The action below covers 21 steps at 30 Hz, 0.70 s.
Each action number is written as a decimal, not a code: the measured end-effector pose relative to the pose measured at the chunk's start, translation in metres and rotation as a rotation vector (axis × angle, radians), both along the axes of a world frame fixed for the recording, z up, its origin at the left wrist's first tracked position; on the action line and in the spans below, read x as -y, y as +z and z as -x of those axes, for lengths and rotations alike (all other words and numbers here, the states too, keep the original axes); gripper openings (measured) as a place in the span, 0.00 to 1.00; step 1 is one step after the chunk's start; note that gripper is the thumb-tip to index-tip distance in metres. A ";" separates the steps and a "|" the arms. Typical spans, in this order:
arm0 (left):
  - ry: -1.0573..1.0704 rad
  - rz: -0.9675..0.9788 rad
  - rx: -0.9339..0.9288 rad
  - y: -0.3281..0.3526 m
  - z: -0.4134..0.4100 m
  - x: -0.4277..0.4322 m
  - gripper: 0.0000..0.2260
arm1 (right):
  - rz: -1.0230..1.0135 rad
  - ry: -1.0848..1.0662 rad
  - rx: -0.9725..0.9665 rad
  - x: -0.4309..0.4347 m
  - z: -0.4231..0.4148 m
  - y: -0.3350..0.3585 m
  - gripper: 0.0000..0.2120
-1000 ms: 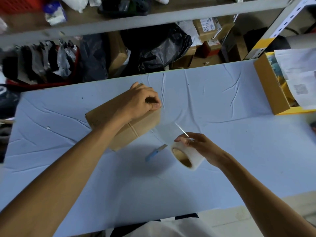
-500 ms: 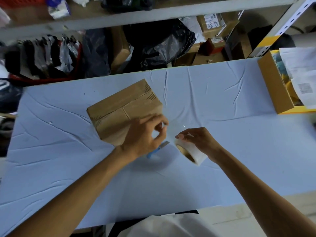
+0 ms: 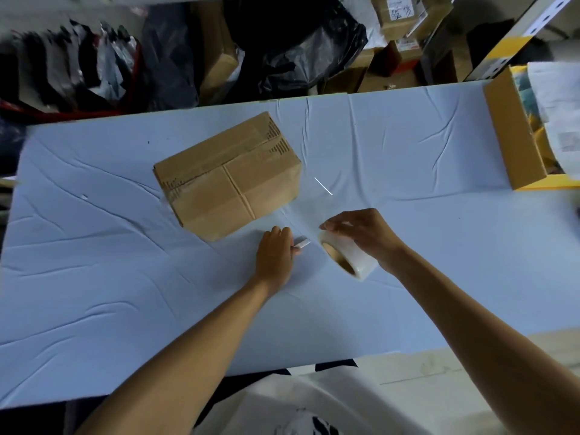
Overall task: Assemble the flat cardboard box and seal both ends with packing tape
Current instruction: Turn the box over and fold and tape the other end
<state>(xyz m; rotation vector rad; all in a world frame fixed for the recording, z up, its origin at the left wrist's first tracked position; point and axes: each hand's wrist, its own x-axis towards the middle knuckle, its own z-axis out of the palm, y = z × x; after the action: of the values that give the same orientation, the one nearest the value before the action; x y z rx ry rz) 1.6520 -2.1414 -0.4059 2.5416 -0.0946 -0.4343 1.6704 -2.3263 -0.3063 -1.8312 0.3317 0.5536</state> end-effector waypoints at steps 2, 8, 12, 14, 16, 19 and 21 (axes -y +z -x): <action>-0.026 0.012 -0.021 0.012 0.001 -0.001 0.08 | 0.010 -0.009 -0.005 0.000 0.002 0.001 0.04; -0.168 0.181 0.282 0.112 -0.001 -0.032 0.07 | 0.041 0.011 -0.006 0.003 0.003 0.004 0.05; -0.084 0.309 0.418 0.159 -0.032 -0.028 0.08 | 0.063 0.019 0.000 0.002 0.003 0.004 0.05; -0.061 0.305 0.448 0.164 -0.049 -0.021 0.08 | 0.060 0.031 0.001 0.001 0.003 0.004 0.04; -0.063 0.270 0.483 0.162 -0.061 -0.016 0.07 | 0.058 0.038 0.000 -0.001 0.004 0.003 0.04; -0.067 0.203 0.500 0.155 -0.070 -0.009 0.10 | 0.053 0.028 -0.003 -0.002 0.003 0.001 0.05; -0.064 0.217 0.462 0.147 -0.072 -0.007 0.11 | 0.054 0.025 0.008 -0.001 0.003 0.001 0.04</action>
<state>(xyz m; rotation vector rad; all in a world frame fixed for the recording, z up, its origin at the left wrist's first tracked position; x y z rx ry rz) 1.7243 -2.1347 -0.2592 2.3800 -0.3731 0.1421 1.6673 -2.3256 -0.3054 -1.8912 0.3213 0.5599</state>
